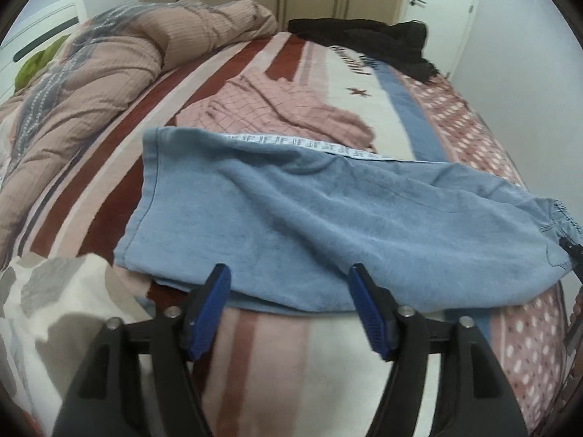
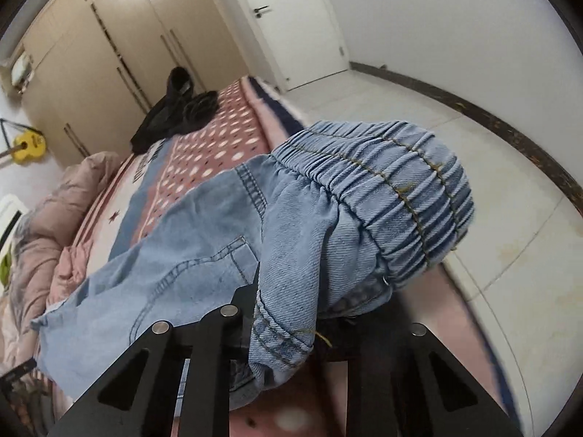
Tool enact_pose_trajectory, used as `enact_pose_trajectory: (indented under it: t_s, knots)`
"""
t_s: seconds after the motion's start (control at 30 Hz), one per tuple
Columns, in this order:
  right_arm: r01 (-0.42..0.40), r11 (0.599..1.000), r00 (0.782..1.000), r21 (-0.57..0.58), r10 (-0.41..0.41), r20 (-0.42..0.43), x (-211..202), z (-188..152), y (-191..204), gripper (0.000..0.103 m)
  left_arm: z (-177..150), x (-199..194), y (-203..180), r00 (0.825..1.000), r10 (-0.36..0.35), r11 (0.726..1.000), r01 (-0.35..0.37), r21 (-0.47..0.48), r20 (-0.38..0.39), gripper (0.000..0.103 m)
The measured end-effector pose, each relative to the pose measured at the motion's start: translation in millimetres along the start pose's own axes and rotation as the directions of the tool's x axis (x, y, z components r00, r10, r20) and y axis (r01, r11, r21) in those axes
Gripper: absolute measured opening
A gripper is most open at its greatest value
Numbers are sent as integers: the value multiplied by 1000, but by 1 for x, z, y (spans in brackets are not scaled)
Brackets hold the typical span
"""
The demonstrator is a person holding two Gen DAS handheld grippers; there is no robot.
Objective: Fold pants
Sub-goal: 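Grasp the elastic cuffs with the right tool and lift them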
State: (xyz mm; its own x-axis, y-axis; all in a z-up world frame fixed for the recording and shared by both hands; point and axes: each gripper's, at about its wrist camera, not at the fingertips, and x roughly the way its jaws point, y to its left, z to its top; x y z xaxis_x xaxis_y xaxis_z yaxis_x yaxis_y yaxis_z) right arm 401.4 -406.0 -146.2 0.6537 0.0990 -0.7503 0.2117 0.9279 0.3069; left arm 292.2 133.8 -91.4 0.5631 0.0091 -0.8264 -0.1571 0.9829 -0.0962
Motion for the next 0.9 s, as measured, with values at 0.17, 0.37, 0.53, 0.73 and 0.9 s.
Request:
enact_pose_trajectory:
  t_s: [0.17, 0.37, 0.53, 0.73, 0.9]
  knots:
    - [64, 998, 997, -10, -63, 43, -45, -7, -31, 15, -17, -18, -13, 992, -125, 992, 125, 6, -8, 75]
    - [115, 993, 992, 2, -115, 43, -98, -27, -77, 15, -37, -35, -25, 983, -181, 983, 181, 38, -14, 81]
    - [110, 993, 994, 34, -110, 3, -107, -51, -99, 16, -48, -21, -16, 974, -224, 974, 223, -31, -42, 85]
    - [51, 993, 999, 111, -49, -21, -95, -64, -115, 30, -59, 18, -3, 952, -295, 946, 278, -166, -84, 86]
    - [28, 989, 999, 144, -22, -43, -83, -62, -119, 44, -55, 51, 11, 941, -338, 902, 314, -297, -31, 86]
